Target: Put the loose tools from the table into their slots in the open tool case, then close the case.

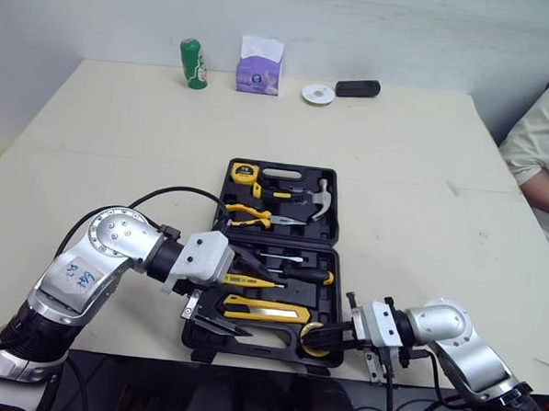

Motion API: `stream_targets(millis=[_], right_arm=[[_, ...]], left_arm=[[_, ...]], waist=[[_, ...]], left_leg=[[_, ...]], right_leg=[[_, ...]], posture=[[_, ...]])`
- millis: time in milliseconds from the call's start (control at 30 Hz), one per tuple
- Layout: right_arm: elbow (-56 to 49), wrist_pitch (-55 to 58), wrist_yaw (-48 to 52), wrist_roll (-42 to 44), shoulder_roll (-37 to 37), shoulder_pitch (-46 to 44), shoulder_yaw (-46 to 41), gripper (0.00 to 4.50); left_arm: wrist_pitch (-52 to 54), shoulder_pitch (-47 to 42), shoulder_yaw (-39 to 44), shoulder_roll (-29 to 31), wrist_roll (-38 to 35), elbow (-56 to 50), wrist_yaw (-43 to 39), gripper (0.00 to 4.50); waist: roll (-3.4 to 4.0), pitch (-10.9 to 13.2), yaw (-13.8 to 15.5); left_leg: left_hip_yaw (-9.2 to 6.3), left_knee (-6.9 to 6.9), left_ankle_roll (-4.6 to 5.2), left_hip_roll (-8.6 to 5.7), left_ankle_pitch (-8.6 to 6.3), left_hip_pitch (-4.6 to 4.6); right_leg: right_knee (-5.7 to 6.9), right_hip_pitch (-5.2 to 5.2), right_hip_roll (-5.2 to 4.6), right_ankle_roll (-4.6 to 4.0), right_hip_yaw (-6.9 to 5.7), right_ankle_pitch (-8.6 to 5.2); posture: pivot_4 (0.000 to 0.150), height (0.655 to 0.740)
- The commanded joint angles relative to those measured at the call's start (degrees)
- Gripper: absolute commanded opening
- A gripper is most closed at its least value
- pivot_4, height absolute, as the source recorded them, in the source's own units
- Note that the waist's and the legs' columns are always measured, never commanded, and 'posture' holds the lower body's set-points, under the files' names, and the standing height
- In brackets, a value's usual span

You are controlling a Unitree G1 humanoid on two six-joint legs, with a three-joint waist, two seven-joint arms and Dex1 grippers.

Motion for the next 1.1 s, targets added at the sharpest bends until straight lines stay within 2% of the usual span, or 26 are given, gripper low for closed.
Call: stream_targets(millis=[33, 133, 267, 400, 500, 600, 867, 1100], right_arm=[[5.45, 3.97, -2.44, -3.21, -1.29, 3.72, -0.78, 0.04], [-2.69, 11.23, -5.11, 2.42, -1.49, 3.21, -3.09, 0.04], [-11.82, 23.82, -10.63, 12.2, -3.31, 2.4, -10.75, 0.04], [-10.49, 31.49, -16.79, 16.85, -4.54, -0.24, -20.84, 0.04], [-6.06, 32.88, -18.33, 14.67, -6.14, -1.71, -24.95, 0.04], [-1.53, 30.78, -19.6, 8.61, -7.59, -3.09, -24.41, 0.0], [4.25, 27.42, -21.65, -2.12, -5.26, -7.28, -17.72, 0.0], [9.44, 24.7, -24.05, -9.74, -1.89, -11.41, -12.52, 0.0]], left_arm=[[0.34, 0.3, 0.94, 0.23, -0.39, -0.34, 0.66, 4.5], [0.2, 2.18, 2.05, 0.56, 0.79, 1.77, 2.47, 4.5], [0.54, 4.81, 5.51, 0.39, 1.13, 3.6, 6.81, 4.5], [1.83, 6.58, 11.39, -0.09, 0.37, 5.88, 12.66, 4.5], [-0.36, 9.17, 15.83, 0.39, 1.38, 9.18, 14.83, 4.5], [-2.85, 11.58, 18.6, 0.63, 2.85, 13.1, 16.31, 3.76], [-11.78, 9.91, 17.97, -0.24, 10.02, 27.23, 20.29, 0.1], [-15.1, 6.28, 13.89, -3.67, 14.19, 33.74, 21.54, 0.02]], waist=[[0.0, 0.0, 0.32], [0.05, 0.03, 0.47], [0.29, 0.18, 0.47], [0.44, 0.27, 0.54], [0.57, 0.35, 0.51], [0.6, 0.37, 0.48], [0.67, 0.41, 0.35], [0.66, 0.4, 0.28]], left_leg=[[-0.04, -0.01, 0.0, 0.01, -0.04, 0.07], [-0.08, -0.01, -0.01, 0.03, -0.1, 0.08], [-0.11, 0.0, 0.02, 0.03, -0.1, -0.2], [-0.16, 0.03, 0.03, -0.01, -0.04, -0.76], [-0.17, 0.02, 0.04, -0.01, -0.02, -0.8], [-0.14, 0.01, 0.05, -0.01, -0.02, -0.85], [-0.09, -0.01, 0.07, -0.01, -0.01, -0.85], [-0.01, 0.0, 0.08, -0.04, 0.0, -0.87]], right_leg=[[-0.05, 0.1, 0.0, 0.0, -0.03, 0.0], [-0.14, 0.15, -0.01, 0.0, -0.04, 0.0], [-0.12, -0.15, -0.05, -0.01, -0.04, 0.0], [-0.02, -0.64, -0.09, -0.01, -0.13, 0.01], [-0.04, -0.66, -0.04, -0.01, -0.2, 0.01], [-0.13, -0.65, -0.02, -0.01, -0.25, 0.01], [-0.1, -0.7, -0.01, 0.01, -0.23, 0.02], [0.16, -0.73, -0.03, 0.05, -0.19, 0.04]], posture=[[0.15, 0.7316], [0.15, 0.7316], [0.15, 0.7316], [0.15, 0.7316], [0.15, 0.7316], [0.15, 0.7316], [0.15, 0.7316], [0.15, 0.7316]])
